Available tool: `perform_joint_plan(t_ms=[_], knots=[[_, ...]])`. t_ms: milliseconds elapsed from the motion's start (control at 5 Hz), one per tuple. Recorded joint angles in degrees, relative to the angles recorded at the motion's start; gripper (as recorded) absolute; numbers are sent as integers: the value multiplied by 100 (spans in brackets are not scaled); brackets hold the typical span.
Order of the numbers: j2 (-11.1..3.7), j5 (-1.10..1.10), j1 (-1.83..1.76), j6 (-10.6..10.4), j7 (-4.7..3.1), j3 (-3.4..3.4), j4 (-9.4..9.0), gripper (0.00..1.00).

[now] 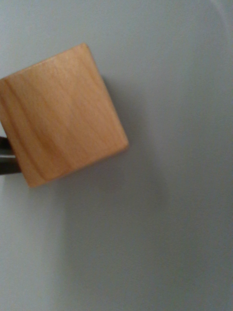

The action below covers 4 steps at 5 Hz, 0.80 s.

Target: Push wooden cube

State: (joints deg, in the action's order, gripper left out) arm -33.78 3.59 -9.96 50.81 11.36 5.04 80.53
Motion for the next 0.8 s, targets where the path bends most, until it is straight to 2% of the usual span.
perform_joint_plan(t_ms=[800], knots=[[-84,6,6,50,-15,-9,134,100]])
